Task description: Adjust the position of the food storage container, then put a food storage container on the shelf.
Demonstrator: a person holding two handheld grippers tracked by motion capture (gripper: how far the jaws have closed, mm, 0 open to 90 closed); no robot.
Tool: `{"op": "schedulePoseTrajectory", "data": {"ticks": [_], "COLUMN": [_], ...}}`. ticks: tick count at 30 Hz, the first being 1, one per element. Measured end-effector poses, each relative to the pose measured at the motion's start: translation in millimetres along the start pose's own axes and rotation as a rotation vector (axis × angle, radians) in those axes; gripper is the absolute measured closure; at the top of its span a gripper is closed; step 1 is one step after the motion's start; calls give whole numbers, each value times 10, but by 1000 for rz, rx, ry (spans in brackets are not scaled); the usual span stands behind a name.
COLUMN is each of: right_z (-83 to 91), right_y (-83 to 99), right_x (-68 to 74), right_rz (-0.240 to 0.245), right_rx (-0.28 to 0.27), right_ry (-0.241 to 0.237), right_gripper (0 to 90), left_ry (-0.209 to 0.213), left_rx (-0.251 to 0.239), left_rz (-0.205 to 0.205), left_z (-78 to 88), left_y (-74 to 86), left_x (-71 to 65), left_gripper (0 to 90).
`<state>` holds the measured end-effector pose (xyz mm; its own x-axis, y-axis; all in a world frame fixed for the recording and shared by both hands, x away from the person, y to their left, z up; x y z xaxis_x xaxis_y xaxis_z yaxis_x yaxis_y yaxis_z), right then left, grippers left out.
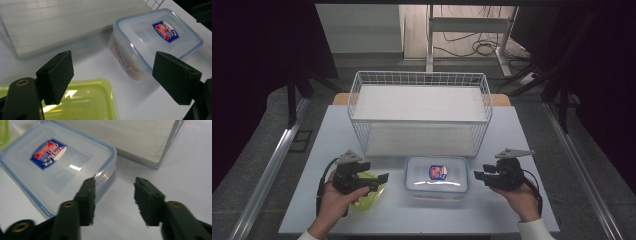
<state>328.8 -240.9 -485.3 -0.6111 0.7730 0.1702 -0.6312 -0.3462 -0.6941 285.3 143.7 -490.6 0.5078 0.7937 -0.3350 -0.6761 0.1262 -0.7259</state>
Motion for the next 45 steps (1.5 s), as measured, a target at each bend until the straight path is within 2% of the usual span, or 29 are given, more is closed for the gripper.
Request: {"op": "schedulePoseTrajectory", "data": {"ticks": [1,4,8,16,21,24,25,30,32,34,36,37,39,41,45], "right_z": [14,16,3,-9,-47,-59,-68,-72,-71,-67,-66,-59,-57,-59,-68], "right_y": [-4,2,15,21,28,27,24,23,22,18,17,14,13,13,19], "right_x": [-17,-36,-39,2,25,37,46,49,51,55,57,61,62,61,54], "right_rz": [-30,-57,-63,-76,-89,-83,-84,-83,-85,-85,-82,-81,-82,-81,-82], "right_rx": [-10,-14,-11,-3,12,15,16,16,13,11,10,9,7,6,5], "right_ry": [-11,-28,-21,-25,-47,-50,-53,-56,-57,-59,-59,-62,-63,-64,-64], "right_gripper": [396,357,323,277,263,262,261,260,260,260,260,260,260,260,260], "left_ry": [23,34,39,73,105,107,117,135,146,153,174,181,189,197,208], "left_rx": [15,24,34,66,106,118,128,163,184,192,204,233,237,253,276], "left_rz": [20,25,22,34,41,45,62,79,100,105,128,113,136,122,129], "left_z": [-52,-91,-136,-260,-402,-445,-503,-618,-717,-750,-808,-850,-897,-907,-954], "left_y": [-30,-50,-76,-115,-162,-185,-203,-207,-198,-194,-181,-156,-144,-135,-113], "left_x": [-9,-24,-36,-105,-155,-161,-165,-162,-197,-204,-217,-209,-230,-220,-234], "left_gripper": [171,170,167,139,141,142,143,145,145,145,146,145,144,143,133]}}
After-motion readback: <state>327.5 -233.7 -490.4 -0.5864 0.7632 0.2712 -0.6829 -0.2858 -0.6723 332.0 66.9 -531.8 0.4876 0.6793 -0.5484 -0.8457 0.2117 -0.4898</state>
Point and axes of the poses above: each handheld gripper's, and its own axes: z roughly backward along the jaws, y roughly out of its underside, x roughly to its left, the point moved 5 cm from there along -z, roughly forward along the jaws
